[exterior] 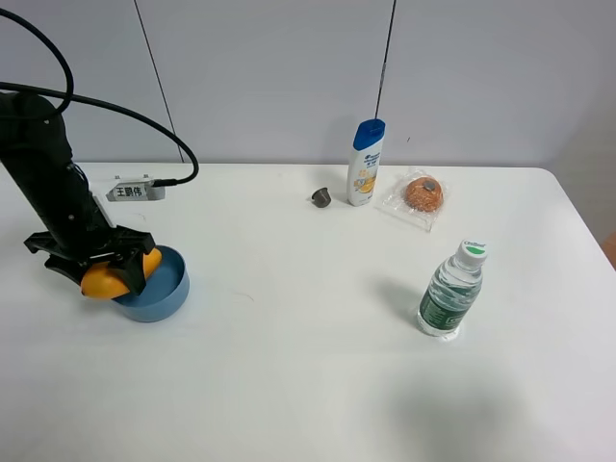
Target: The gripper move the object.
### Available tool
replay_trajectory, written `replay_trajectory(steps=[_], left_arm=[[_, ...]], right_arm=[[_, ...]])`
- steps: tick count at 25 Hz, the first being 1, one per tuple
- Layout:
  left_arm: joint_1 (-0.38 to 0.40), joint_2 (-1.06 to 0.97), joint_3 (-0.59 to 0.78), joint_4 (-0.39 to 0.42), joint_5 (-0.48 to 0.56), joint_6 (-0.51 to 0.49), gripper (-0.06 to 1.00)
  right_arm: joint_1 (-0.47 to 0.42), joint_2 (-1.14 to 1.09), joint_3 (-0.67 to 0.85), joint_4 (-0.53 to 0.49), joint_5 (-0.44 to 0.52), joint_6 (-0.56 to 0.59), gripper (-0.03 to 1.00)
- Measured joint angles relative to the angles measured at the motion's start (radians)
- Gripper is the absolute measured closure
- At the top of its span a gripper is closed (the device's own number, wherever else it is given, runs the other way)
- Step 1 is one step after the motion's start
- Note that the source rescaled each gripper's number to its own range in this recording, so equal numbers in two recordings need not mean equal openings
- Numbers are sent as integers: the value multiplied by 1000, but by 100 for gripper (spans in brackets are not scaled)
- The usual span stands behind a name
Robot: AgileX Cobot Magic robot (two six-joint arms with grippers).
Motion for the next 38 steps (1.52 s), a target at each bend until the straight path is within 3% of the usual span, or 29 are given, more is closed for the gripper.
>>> replay_trajectory(steps=[4, 6, 11, 14, 30, 38], left_arm=[[0, 0, 0, -1, 18, 3, 92], [0, 0, 0, -1, 20, 15, 87], [-3, 0, 0, -1, 8, 36, 42], [-8, 0, 0, -1, -12, 37, 34], [-7, -120, 0, 17, -34, 37, 32], [-7, -286, 0, 30, 24, -17, 32]], right_arm=[[0, 0, 0, 0, 0, 0, -3], [0, 0, 0, 0, 0, 0, -3], [0, 0, 0, 0, 0, 0, -3], [0, 0, 0, 0, 0, 0, -3], [0, 0, 0, 0, 0, 0, -3], [0, 0, 0, 0, 0, 0, -3]])
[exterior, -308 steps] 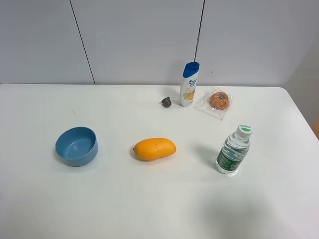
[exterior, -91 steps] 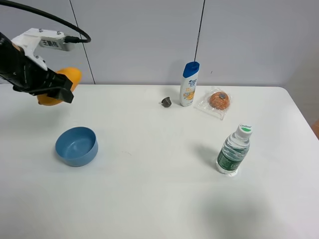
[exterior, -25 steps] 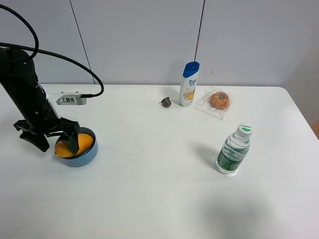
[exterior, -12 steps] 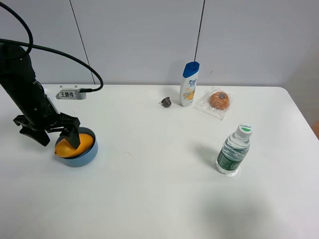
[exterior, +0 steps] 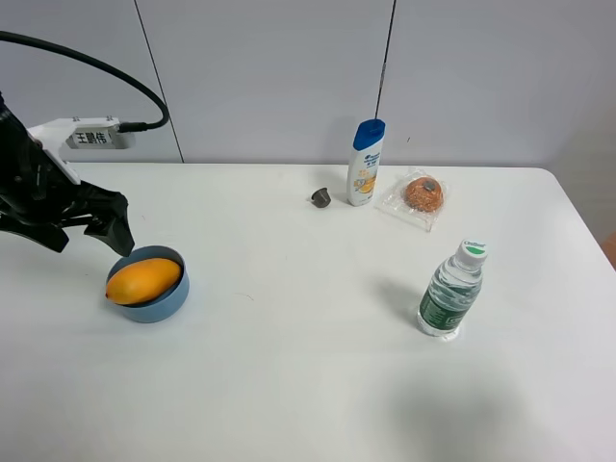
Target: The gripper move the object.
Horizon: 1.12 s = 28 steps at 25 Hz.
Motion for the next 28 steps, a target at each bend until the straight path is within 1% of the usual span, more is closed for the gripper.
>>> replay_trajectory(steps=[3, 8, 15, 19, 23, 28], left_arm=[[0, -58, 0, 36, 10, -23, 32], [41, -164, 0, 41, 73, -58, 32], [93, -377, 1, 65, 152, -64, 32], [108, -517, 1, 97, 162, -64, 32], [108, -674, 46, 99, 163, -64, 32], [108, -862, 152, 99, 168, -43, 32]], right_arm=[[0, 0, 0, 0, 0, 0, -3], [0, 0, 0, 0, 0, 0, -3], [0, 0, 0, 0, 0, 0, -3], [0, 0, 0, 0, 0, 0, -3], [0, 0, 0, 0, 0, 0, -3], [0, 0, 0, 0, 0, 0, -3]])
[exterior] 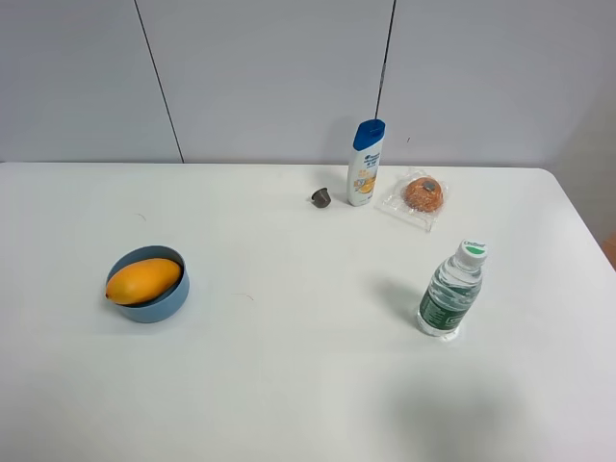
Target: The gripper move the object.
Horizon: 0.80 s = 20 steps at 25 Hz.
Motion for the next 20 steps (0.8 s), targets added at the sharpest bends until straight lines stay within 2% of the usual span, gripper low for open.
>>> replay_trajectory(steps=[6, 12, 16, 20], left_arm=[[0, -180, 146, 0, 1, 37, 32], [0, -257, 308, -1, -27, 39, 32], [0, -276, 365, -19, -43, 39, 32], [0, -289, 395, -52, -105, 39, 32]], right_arm=[[0, 0, 0, 0, 0, 0, -3], [0, 0, 0, 0, 0, 0, -3], [0, 0, 0, 0, 0, 0, -3], [0, 0, 0, 0, 0, 0, -3]])
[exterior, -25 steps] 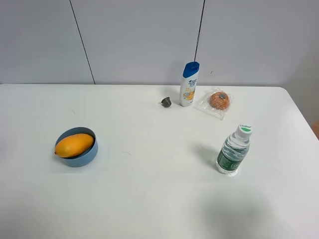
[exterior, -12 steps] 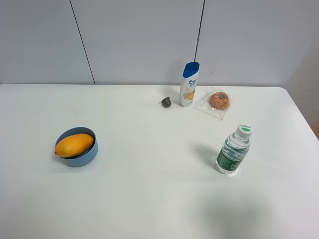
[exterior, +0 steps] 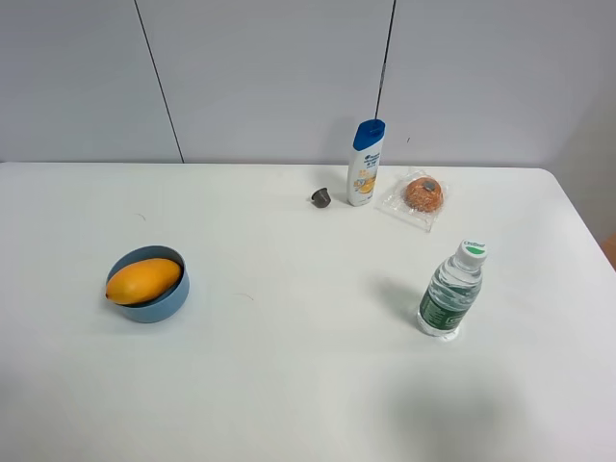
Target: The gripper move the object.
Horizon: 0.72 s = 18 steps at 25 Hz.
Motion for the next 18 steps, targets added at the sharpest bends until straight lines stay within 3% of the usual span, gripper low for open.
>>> replay_trajectory(steps=[5, 18], left_arm=[[0, -41, 8, 0, -61, 2, 32], [0, -256, 19, 49, -60, 3, 32]], right_arm=[[0, 0, 0, 0, 0, 0, -3], [0, 0, 0, 0, 0, 0, -3]])
